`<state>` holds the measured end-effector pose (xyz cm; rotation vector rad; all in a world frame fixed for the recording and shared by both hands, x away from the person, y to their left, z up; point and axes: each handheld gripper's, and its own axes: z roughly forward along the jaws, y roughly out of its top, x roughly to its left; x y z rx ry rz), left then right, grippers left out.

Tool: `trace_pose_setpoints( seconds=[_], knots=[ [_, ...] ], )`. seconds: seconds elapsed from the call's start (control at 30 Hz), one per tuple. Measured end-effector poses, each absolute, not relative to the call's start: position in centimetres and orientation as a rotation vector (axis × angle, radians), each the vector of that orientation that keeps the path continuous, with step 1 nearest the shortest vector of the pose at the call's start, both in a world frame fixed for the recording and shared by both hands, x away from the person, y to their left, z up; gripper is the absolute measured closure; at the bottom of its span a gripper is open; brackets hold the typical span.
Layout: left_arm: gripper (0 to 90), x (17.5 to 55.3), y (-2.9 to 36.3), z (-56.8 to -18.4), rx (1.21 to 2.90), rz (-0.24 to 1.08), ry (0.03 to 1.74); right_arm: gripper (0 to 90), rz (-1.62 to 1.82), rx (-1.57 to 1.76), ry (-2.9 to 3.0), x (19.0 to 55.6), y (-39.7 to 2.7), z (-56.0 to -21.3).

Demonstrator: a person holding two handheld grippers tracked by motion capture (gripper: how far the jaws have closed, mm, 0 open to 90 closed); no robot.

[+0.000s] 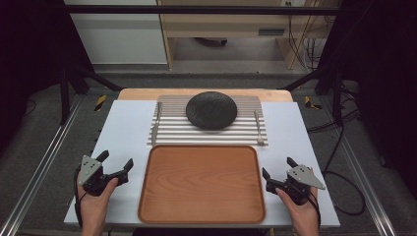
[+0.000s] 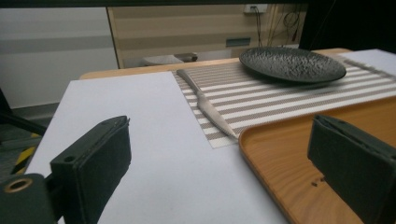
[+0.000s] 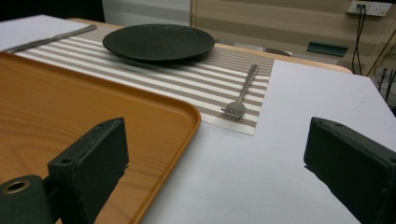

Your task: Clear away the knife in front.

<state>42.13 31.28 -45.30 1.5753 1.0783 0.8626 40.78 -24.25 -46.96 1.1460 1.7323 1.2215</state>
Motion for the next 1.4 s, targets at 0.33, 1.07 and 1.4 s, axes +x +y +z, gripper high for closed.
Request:
trace_pose_setpoints(
  seconds=[0.33,1.07,1.4],
  knots=[
    [5.8,42.2,30.3,-45.3,1.630,0.815,1.097,6.0,1.202,1.126,1.823,40.0,-24.2,-47.7],
    [7.2,46.5,25.3,-42.1,1.866,0.804,0.939,6.3,1.186,1.184,1.843,40.0,-23.9,-47.8],
    [7.7,50.4,23.9,-41.2,1.943,0.832,0.884,6.2,1.195,1.180,1.849,39.9,-23.9,-47.8]
  ],
)
